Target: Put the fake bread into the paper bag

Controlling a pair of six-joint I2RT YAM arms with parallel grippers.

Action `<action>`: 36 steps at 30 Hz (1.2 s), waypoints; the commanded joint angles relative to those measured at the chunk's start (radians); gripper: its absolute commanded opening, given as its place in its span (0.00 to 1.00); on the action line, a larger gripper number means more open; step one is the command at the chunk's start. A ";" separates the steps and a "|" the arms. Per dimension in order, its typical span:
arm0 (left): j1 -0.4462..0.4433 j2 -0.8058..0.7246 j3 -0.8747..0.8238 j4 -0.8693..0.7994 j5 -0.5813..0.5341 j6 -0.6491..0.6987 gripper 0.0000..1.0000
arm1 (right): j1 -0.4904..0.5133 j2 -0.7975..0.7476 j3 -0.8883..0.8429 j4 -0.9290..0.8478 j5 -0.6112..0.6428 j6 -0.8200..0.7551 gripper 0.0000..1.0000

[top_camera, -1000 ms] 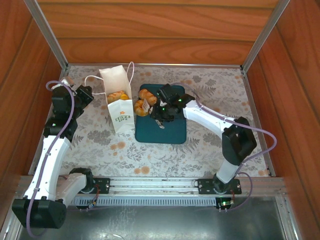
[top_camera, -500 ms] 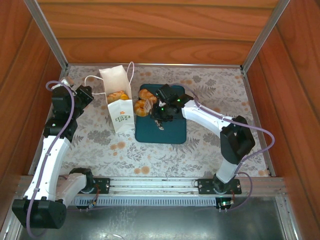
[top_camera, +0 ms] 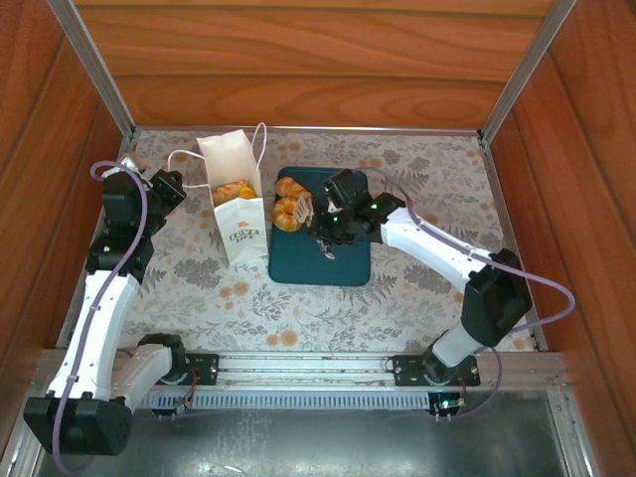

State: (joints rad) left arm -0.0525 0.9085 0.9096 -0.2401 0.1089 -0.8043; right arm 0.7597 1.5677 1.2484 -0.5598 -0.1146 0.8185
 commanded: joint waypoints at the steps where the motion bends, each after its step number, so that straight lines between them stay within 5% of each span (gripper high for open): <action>1: 0.007 -0.013 0.020 -0.009 -0.002 0.011 0.00 | 0.005 -0.065 -0.027 0.022 0.003 0.022 0.18; 14: 0.007 -0.017 0.020 -0.013 -0.004 0.011 0.00 | -0.008 -0.303 -0.018 -0.052 0.101 0.026 0.18; 30: 0.007 -0.010 0.030 -0.014 -0.003 0.009 0.00 | -0.011 -0.394 0.213 -0.058 0.181 -0.091 0.19; 36: 0.007 -0.010 0.029 -0.014 -0.002 0.009 0.00 | -0.007 -0.361 0.333 -0.034 0.101 -0.166 0.20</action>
State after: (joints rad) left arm -0.0525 0.9039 0.9096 -0.2409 0.1089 -0.8043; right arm 0.7567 1.2030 1.5120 -0.6704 0.0254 0.7212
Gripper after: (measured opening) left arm 0.051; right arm 0.234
